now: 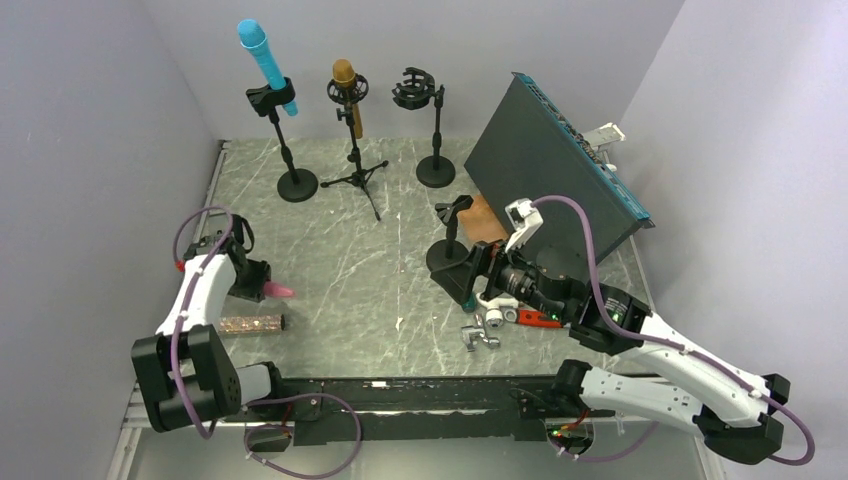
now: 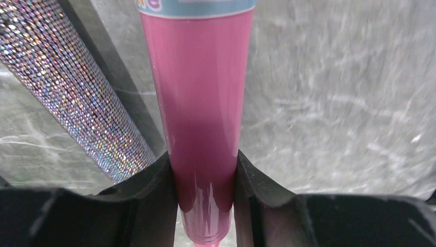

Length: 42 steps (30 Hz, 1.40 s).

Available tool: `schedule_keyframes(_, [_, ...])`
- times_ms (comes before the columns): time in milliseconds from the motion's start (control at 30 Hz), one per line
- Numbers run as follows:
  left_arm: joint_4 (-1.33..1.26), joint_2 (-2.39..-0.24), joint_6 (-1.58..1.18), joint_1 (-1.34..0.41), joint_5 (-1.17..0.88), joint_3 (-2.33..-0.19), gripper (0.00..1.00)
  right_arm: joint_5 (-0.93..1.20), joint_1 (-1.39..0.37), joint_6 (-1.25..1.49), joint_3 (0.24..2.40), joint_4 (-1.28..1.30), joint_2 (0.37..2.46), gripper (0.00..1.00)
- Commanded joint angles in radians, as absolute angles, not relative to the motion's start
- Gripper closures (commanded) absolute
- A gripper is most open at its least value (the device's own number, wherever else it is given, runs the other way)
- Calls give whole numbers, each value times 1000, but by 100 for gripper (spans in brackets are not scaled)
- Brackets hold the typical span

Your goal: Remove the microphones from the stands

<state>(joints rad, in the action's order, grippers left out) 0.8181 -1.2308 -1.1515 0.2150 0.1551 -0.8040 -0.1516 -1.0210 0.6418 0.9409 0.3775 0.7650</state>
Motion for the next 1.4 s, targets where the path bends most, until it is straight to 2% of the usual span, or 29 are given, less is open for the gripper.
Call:
schedule_keyframes(0, [744, -1268, -1283, 277, 196, -817, 100, -169, -1025, 653, 956, 406, 707, 0])
schedule_keyframes(433, [654, -1500, -1252, 340, 172, -831, 100, -243, -1023, 581, 898, 366, 566, 0])
schedule_keyframes(533, [639, -1522, -1249, 346, 174, -822, 96, -240, -1024, 565, 903, 365, 567, 0])
schedule_keyframes(733, [625, -1539, -1245, 347, 153, -811, 69, -239, -1024, 525, 915, 375, 581, 0])
schedule_keyframes(900, [630, -1522, -1252, 348, 152, -789, 52, -208, -1025, 487, 946, 399, 597, 0])
schedule_keyframes(1000, [646, -1497, -1249, 348, 173, -780, 37, -200, -1025, 468, 952, 412, 594, 0])
schedule_keyframes(1367, [675, -1392, -1214, 347, 196, -774, 16, -135, -1025, 420, 921, 410, 546, 0])
